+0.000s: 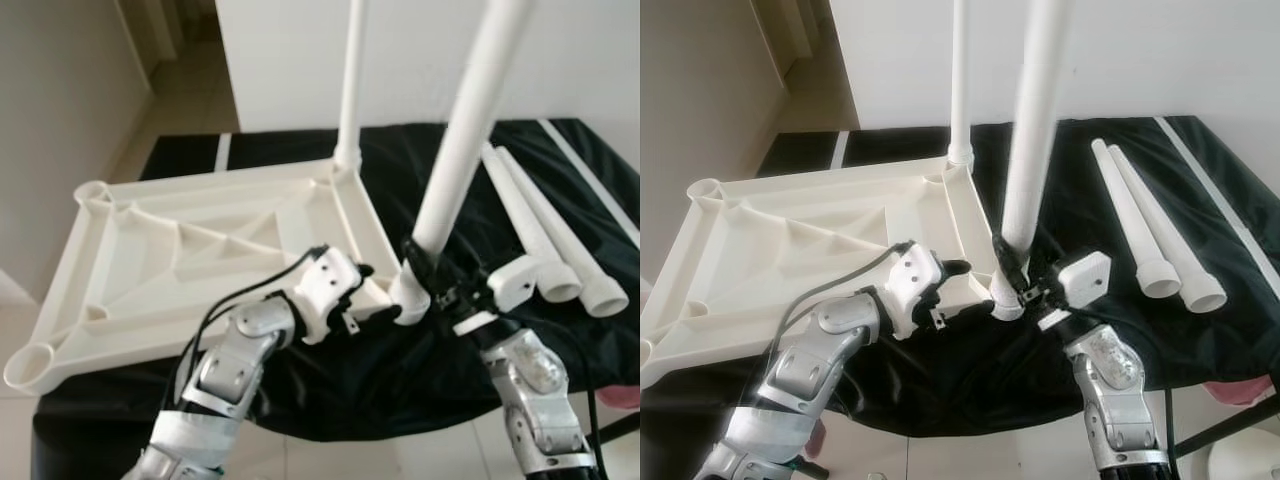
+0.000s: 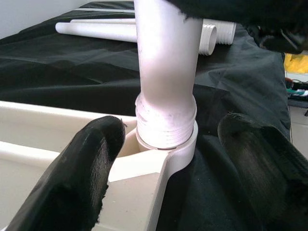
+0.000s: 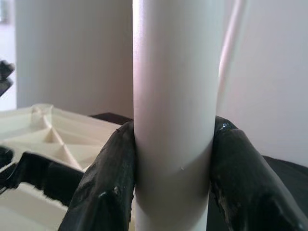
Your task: Building children table
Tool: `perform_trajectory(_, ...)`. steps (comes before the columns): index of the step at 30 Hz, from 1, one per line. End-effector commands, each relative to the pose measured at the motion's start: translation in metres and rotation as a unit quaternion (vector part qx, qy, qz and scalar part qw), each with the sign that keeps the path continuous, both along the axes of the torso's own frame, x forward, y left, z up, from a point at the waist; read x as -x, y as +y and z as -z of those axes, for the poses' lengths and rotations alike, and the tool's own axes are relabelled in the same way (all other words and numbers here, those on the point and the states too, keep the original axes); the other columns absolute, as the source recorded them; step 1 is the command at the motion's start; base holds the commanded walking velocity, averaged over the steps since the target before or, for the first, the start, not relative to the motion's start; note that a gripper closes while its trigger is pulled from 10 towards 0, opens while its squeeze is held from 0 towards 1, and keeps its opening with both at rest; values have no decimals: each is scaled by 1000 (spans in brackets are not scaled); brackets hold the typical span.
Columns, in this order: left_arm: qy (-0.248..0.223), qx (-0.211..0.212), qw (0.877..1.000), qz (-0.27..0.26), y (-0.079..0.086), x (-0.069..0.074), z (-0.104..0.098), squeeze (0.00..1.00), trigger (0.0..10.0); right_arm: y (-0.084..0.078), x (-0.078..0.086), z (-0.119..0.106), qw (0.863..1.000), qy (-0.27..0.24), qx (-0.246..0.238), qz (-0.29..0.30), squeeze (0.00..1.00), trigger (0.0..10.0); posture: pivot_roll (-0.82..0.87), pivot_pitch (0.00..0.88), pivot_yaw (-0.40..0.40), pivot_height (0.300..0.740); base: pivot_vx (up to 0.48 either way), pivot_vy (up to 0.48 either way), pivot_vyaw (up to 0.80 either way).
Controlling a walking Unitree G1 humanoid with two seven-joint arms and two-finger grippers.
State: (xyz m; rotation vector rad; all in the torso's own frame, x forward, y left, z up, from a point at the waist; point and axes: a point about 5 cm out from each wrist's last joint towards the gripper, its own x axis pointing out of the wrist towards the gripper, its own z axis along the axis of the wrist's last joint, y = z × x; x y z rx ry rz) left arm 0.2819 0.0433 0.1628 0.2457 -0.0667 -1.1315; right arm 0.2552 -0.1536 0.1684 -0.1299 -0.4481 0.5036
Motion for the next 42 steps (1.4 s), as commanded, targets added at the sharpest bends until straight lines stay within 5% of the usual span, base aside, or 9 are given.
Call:
perform_trajectory(1, -5, 4, 1000, -14, 2, -1, -4, 0, 10000, -4, 0, 28, 997, 72, 20, 9, 0, 10000, -33, 62, 29, 740, 0, 0, 0)
perform_trajectory(33, -3, 6, 1000, -14, 2, -1, -5, 0, 10000, -18, -6, 42, 978, 180, -102, 32, 0, 10000, -37, 67, 27, 740, 0, 0, 0)
perform_trajectory(42, -2, 6, 1000, -11, 1, -1, -5, 0, 10000, -22, 0, 38, 986, 151, -67, -19, 0, 10000, -42, 70, 43, 740, 0, 0, 0)
